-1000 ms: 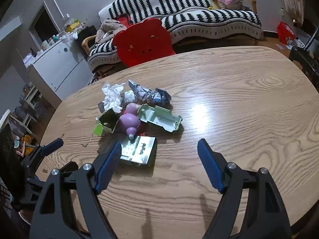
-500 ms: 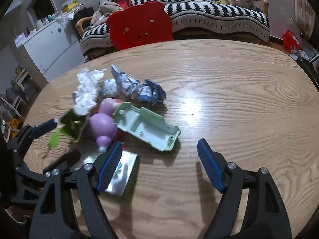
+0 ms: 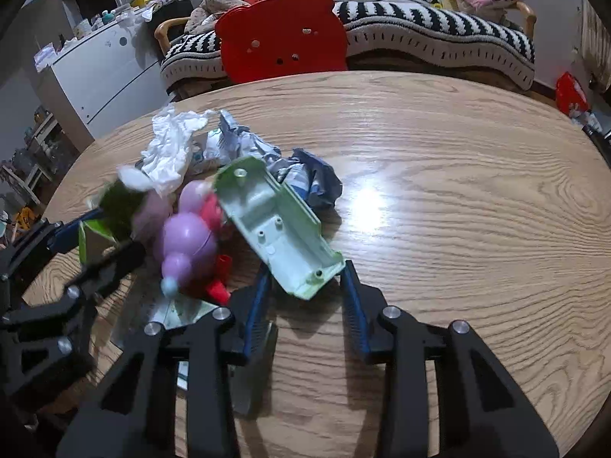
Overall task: Collect trash
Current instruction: 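Grasp the green cardboard box with the left tool while the right tool grasps the light green plastic tray, then carry the box and tray to the black bin and open both tools over it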
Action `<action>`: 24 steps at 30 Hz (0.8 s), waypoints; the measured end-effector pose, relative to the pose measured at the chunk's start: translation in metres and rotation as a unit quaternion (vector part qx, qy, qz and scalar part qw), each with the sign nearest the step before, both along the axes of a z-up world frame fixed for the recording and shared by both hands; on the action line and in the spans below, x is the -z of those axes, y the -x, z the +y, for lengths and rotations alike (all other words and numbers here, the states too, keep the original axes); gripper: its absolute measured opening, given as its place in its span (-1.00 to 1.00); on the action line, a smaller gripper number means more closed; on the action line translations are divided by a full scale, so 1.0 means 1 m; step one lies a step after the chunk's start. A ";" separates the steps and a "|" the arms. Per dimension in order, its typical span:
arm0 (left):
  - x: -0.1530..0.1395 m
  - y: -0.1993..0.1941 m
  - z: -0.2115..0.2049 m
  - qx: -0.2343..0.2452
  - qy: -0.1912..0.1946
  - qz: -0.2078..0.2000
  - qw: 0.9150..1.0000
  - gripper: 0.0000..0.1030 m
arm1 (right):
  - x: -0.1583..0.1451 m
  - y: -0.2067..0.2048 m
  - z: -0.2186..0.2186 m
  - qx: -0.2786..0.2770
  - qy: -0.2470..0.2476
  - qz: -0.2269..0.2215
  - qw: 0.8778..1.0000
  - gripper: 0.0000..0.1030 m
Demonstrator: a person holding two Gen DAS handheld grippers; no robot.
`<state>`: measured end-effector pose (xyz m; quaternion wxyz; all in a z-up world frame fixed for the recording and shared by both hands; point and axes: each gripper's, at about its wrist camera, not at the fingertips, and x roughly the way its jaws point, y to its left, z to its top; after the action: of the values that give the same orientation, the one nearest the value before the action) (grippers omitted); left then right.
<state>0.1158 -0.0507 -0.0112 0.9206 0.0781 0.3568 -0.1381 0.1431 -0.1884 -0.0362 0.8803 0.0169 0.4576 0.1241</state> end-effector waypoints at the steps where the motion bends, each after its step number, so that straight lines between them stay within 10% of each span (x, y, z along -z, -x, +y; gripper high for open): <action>1: -0.003 0.002 0.002 0.000 -0.001 -0.002 1.000 -0.16 | -0.002 0.002 0.000 0.001 0.001 -0.003 1.000 -0.30; 24: -0.053 0.040 0.007 -0.001 0.060 -0.006 0.998 -0.46 | -0.069 0.087 -0.077 0.058 -0.021 -0.067 0.996 -0.31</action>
<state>0.0760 -0.0440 0.0414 0.9259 0.0236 0.3423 -0.1580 0.0560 -0.2652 0.0326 0.9142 0.0533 0.3929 0.0836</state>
